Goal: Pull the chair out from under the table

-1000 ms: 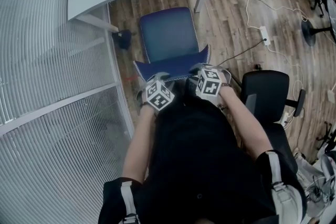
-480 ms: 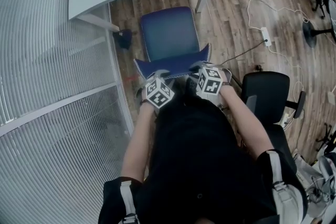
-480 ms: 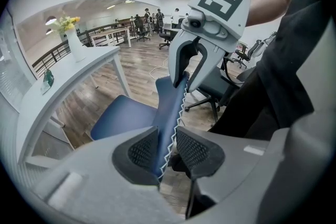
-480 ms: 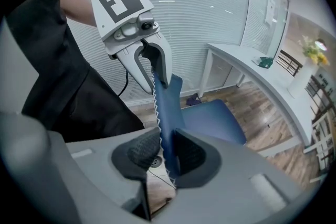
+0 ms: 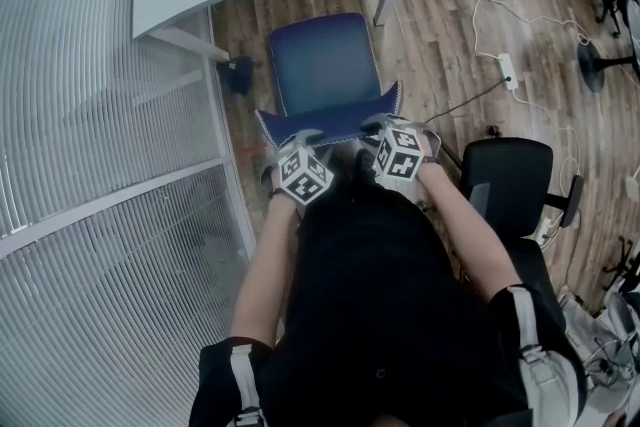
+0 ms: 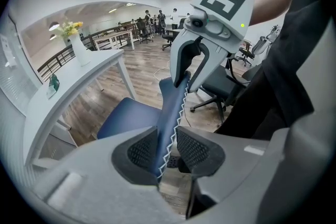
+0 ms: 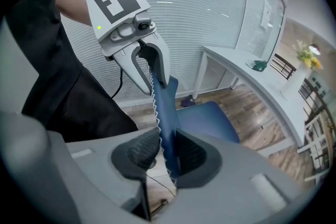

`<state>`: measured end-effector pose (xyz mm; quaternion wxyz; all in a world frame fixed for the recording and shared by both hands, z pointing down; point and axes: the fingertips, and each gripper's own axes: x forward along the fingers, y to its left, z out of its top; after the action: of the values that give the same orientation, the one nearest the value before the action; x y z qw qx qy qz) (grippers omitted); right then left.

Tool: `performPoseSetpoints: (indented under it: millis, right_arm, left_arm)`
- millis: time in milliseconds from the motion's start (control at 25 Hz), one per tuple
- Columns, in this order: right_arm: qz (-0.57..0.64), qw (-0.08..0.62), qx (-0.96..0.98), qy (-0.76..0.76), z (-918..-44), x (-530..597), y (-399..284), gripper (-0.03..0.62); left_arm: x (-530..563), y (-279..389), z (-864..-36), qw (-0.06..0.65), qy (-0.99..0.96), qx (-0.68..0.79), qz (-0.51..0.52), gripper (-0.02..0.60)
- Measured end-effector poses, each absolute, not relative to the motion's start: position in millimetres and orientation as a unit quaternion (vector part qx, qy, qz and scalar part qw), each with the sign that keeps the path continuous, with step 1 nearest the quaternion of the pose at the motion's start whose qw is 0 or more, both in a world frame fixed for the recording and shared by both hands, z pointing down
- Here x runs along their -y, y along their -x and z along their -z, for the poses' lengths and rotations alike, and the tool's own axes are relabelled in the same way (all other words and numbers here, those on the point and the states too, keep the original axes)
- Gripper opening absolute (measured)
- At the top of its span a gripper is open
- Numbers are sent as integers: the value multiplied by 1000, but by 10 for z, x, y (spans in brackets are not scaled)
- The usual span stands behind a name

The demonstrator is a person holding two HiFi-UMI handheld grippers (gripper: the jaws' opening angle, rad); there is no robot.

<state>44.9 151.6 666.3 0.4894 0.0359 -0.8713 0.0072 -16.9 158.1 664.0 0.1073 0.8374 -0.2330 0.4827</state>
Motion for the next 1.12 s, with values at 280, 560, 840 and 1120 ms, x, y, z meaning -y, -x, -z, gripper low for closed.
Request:
performPoseSetpoints:
  millis: [280,560,840,1120]
  right_arm:
    - [4,486,872,-57,-6678,-1477,-439,103]
    - [4,485,869,-99,-6672,-1419,-440,118]
    - [11,486,863,-139,-6680,-1369,-464,175]
    - [23,484,862,-147,-6581,-1362,-640,182]
  left_arm:
    - [-1550,179,-6650,73,-837,248,-482,118]
    - [-1511,174,-6645,76,-832,252,-487,123]
    - [-1555,155,-6704,63,-821,256,-506,194]
    - [-1559,158,-6645,49,-810,308,-498,221]
